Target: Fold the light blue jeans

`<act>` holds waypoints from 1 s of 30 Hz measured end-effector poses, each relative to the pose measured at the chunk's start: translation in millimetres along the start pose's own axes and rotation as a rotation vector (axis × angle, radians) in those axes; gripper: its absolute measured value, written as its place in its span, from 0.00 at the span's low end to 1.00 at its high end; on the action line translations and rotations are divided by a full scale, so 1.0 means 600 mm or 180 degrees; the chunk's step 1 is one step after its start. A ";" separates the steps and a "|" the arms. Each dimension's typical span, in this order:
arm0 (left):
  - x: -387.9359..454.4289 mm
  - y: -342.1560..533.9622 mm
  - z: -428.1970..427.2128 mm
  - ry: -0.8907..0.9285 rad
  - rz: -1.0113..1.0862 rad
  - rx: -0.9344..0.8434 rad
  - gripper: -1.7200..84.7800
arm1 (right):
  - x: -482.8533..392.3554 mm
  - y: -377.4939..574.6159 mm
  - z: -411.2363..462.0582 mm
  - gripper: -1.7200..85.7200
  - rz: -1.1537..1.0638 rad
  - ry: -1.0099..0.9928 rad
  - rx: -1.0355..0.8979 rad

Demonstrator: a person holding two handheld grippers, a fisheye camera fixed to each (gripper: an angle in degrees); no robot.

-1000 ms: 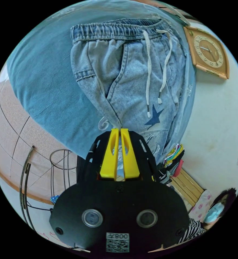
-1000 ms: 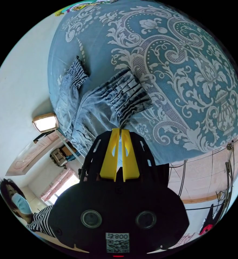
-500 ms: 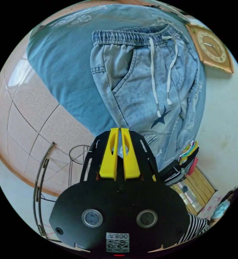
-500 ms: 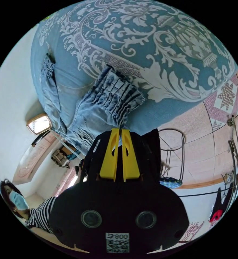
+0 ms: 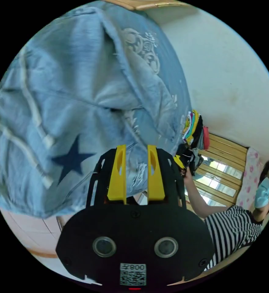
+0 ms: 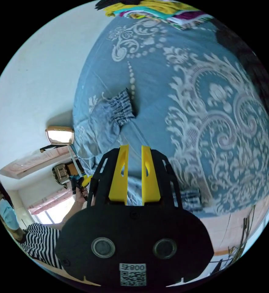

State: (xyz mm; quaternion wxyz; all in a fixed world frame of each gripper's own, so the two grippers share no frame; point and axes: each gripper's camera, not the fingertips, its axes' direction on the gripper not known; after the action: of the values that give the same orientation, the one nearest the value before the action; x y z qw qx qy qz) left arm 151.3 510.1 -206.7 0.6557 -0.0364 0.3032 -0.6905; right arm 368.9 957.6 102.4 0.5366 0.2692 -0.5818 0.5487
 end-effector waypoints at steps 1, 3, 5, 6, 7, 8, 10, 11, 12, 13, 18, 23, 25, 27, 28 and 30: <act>0.003 -0.019 0.012 0.0069 0.0018 -0.0027 0.15 | -0.013 -0.027 0.001 0.11 -0.0067 0.0051 0.0022; 0.007 -0.086 0.061 0.0221 0.0016 -0.0149 0.16 | -0.019 -0.060 0.004 0.11 -0.0072 0.0142 0.0004; 0.003 -0.125 0.092 0.0247 -0.0041 -0.0185 0.16 | -0.013 -0.082 0.004 0.11 0.0018 0.0005 0.0021; -0.001 -0.147 0.109 0.0266 -0.0115 -0.0181 0.16 | -0.011 -0.085 0.005 0.12 0.0033 -0.0042 0.0018; -0.004 -0.157 0.118 0.0294 -0.0153 -0.0170 0.16 | -0.009 -0.089 0.007 0.11 0.0061 -0.0095 0.0008; -0.010 -0.177 0.134 0.0369 -0.0230 -0.0126 0.15 | -0.008 -0.092 0.009 0.11 0.0075 -0.0114 0.0001; -0.017 -0.203 0.156 0.0504 -0.0330 -0.0045 0.13 | -0.006 -0.094 0.010 0.11 0.0103 -0.0127 -0.0008; -0.018 -0.220 0.171 0.0547 -0.0363 -0.0013 0.11 | -0.003 -0.095 0.006 0.10 0.0098 -0.0139 -0.0019; -0.016 -0.235 0.184 0.0526 -0.0357 0.0002 0.07 | -0.002 -0.095 0.003 0.10 0.0089 -0.0163 -0.0029; -0.015 -0.242 0.189 0.0494 -0.0345 0.0012 0.07 | 0.001 -0.093 -0.003 0.09 0.0060 -0.0263 -0.0078; 0.029 -0.291 0.208 0.0706 0.0013 0.0201 0.04 | -0.019 -0.063 -0.090 0.04 -0.0277 -0.1062 0.0156; 0.096 -0.387 0.212 0.0987 0.0461 0.0537 0.05 | -0.111 -0.127 -0.175 0.03 -0.0894 -0.1160 0.0329; 0.116 -0.446 0.227 0.0990 0.0551 0.0624 0.06 | -0.143 -0.176 -0.186 0.03 -0.1019 -0.1143 0.0406; 0.130 -0.523 0.262 0.0751 0.0565 0.0628 0.08 | -0.163 -0.223 -0.184 0.04 -0.0993 -0.0913 0.0457; 0.129 -0.537 0.272 0.0670 0.0487 0.0624 0.09 | -0.163 -0.247 -0.178 0.05 -0.0779 -0.0764 0.0472; 0.124 -0.566 0.312 0.0598 0.0382 0.0656 0.11 | -0.159 -0.263 -0.167 0.08 -0.0670 -0.0780 0.0498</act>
State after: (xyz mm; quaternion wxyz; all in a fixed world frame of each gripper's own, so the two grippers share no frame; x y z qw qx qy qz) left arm -75.4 356.6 78.3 0.6648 0.1140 0.2923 -0.6779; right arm 571.1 984.3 52.1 0.4936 0.4343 -0.5670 0.4962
